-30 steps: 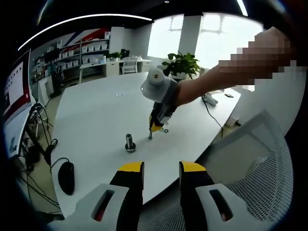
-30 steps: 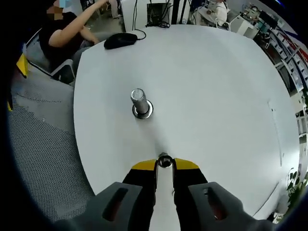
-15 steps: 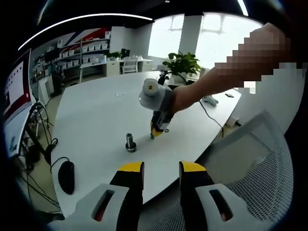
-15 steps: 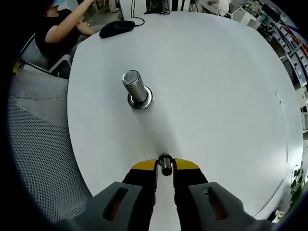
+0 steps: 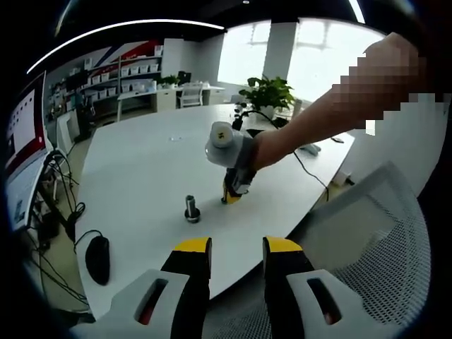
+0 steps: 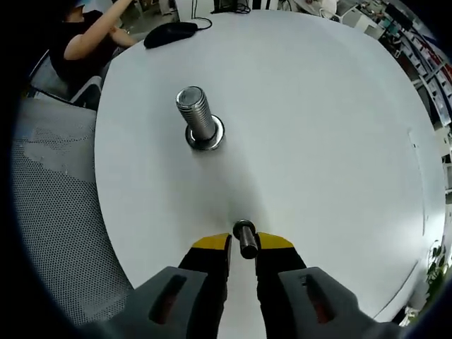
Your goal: Place the washer onto the threaded stud by aligning its center hole with the stud, sliding it down to the base, and recovering from edge contact or off-axis alignment until the washer reaches the visible bottom stop.
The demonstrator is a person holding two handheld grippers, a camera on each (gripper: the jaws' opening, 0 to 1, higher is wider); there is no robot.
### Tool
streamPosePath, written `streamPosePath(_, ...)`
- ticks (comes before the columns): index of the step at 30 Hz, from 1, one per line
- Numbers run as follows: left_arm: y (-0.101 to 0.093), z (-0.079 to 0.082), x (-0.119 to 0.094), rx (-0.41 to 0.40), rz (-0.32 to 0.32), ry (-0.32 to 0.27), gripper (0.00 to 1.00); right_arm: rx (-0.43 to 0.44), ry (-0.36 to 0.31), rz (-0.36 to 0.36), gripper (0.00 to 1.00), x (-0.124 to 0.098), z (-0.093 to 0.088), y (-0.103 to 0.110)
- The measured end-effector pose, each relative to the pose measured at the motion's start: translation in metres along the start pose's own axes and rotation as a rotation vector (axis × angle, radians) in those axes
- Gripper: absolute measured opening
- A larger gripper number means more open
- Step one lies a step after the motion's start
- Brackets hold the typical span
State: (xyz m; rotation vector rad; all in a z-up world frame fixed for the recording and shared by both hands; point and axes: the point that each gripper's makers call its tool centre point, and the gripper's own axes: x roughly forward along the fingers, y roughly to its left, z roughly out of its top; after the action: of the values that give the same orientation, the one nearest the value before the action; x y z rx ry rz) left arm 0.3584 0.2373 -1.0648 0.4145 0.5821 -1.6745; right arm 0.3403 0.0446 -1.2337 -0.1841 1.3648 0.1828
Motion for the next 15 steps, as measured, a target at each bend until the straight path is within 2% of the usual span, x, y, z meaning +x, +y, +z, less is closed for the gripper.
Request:
streamPosePath(3, 0.0008, -0.0003, -0.0005, 0.000, 0.001, 0.000, 0.27, 0.001, 0.001, -0.002, 0.17, -0.0042, 0.0006, 0.0055)
streamPosePath(5, 0.0010, -0.0002, -0.0006, 0.000, 0.002, -0.001, 0.27, 0.002, -0.002, -0.005, 0.18, 0.0043, 0.0012, -0.0010)
streamPosePath(11, 0.0010, -0.0006, -0.0003, -0.001, 0.004, 0.001, 0.27, 0.013, -0.012, -0.012, 0.22, -0.0028, 0.0029, 0.0038)
streamPosePath(15, 0.0020, -0.0006, -0.0005, -0.001, 0.005, 0.001, 0.27, 0.015, -0.014, -0.016, 0.23, -0.0006, 0.0026, -0.0027)
